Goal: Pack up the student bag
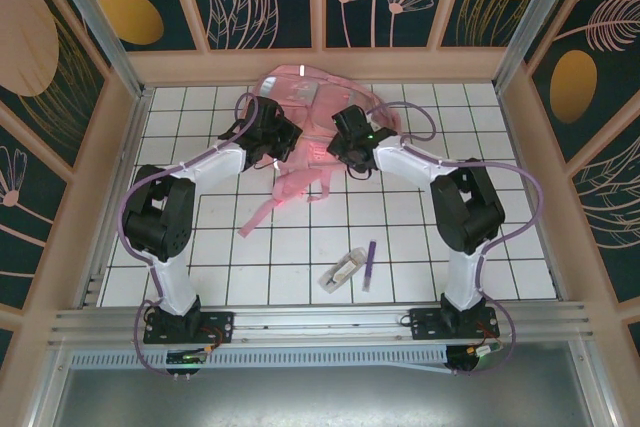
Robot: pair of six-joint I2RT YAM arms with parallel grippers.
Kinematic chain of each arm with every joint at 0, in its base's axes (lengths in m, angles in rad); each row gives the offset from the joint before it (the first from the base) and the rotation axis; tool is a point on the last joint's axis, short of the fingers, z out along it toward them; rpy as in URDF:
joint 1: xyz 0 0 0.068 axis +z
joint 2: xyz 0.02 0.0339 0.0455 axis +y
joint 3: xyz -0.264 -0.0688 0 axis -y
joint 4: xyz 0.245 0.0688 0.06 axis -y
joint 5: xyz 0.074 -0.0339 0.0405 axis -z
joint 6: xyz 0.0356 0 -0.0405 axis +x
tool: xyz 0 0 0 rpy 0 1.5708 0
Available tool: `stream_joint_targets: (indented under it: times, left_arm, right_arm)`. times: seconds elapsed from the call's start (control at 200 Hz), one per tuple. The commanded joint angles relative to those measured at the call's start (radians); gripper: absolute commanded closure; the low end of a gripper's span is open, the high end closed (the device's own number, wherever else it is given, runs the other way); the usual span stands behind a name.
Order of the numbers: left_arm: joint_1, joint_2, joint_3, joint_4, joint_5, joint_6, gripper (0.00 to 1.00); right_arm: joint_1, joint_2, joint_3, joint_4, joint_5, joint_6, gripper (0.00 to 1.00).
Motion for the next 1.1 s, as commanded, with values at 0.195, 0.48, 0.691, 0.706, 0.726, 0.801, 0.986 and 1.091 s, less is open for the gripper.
stream_joint_targets:
  times: [0.195,0.48,0.691,0.706,0.726,0.801,0.986,1.091]
  left_arm:
    - [0.0,-0.097,0.007,0.039,0.051,0.024,1.0]
    - [0.009,-0.119,-0.017,0.004,0.049,0.096,1.0]
    - [0.084,-0.187,-0.097,-0.031,0.03,0.259,1.0]
    - [0.091,-0.188,-0.1,-0.037,0.029,0.275,1.0]
    - [0.103,-0.191,-0.102,-0.048,0.028,0.297,1.0]
    - [0.137,-0.197,-0.105,-0.088,0.016,0.398,1.0]
    - [0.227,-0.157,-0.103,-0.106,0.038,0.61,1.0]
    - [0.266,-0.039,-0.017,-0.139,0.106,0.743,1.0]
  right_arm:
    - [-0.04,0.03,0.016,-0.01,0.184,-0.07,0.86]
    - [-0.079,-0.074,-0.108,0.113,0.187,-0.408,1.0]
    - [-0.145,-0.175,-0.246,0.179,0.077,-0.743,1.0]
    - [-0.151,-0.183,-0.253,0.178,0.063,-0.757,1.0]
    - [-0.16,-0.19,-0.261,0.177,0.041,-0.774,1.0]
    - [-0.191,-0.208,-0.275,0.156,-0.058,-0.841,1.0]
    - [-0.204,-0.195,-0.28,0.073,-0.262,-0.966,1.0]
    - [-0.18,-0.198,-0.291,0.075,-0.417,-1.011,1.0]
